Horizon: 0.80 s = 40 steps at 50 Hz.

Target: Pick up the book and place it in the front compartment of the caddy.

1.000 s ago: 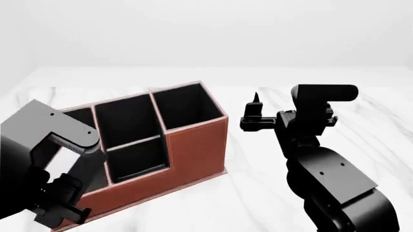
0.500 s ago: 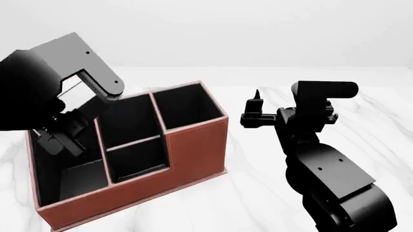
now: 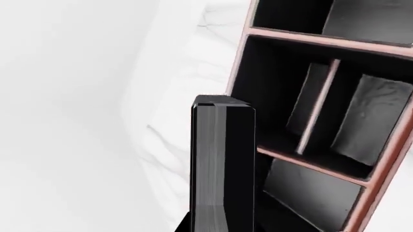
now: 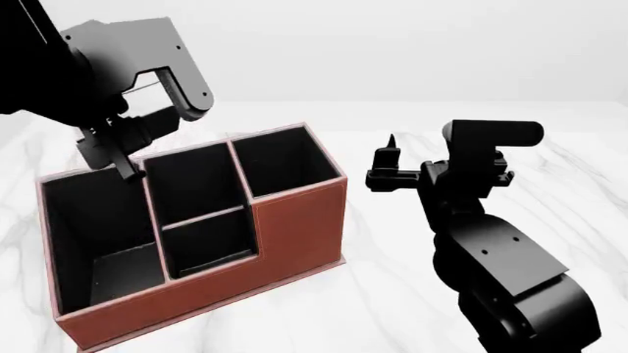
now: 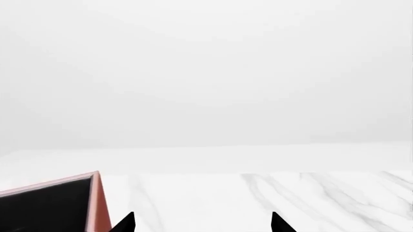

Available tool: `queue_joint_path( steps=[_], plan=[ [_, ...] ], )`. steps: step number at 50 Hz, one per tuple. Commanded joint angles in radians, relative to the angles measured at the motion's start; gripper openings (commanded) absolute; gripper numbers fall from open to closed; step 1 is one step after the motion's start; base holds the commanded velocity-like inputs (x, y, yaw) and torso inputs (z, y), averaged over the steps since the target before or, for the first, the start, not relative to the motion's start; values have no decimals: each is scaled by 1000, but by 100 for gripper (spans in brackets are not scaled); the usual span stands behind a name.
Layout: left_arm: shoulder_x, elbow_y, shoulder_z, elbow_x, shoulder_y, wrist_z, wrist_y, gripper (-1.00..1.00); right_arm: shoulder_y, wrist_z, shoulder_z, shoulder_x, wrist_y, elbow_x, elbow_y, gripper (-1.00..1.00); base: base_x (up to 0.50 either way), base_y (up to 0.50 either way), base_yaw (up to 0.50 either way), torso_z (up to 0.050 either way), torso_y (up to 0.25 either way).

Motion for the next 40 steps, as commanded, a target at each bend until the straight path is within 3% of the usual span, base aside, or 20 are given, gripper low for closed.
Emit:
queue_joint_path(
  steps=[1, 24, 40],
  plan=[
    [87, -111, 87, 305, 4, 203, 139, -100, 7, 5, -4, -1, -7, -1, 19, 100, 0, 0, 0, 0, 0],
    [168, -325, 112, 461, 98, 310, 383, -100, 13, 31, -3, -5, -37, -15, 50, 100, 0, 0, 0, 1, 2],
    [189, -393, 121, 503, 107, 343, 405, -100, 13, 31, -14, 0, -38, -10, 53, 100, 0, 0, 0, 0, 1]
  ],
)
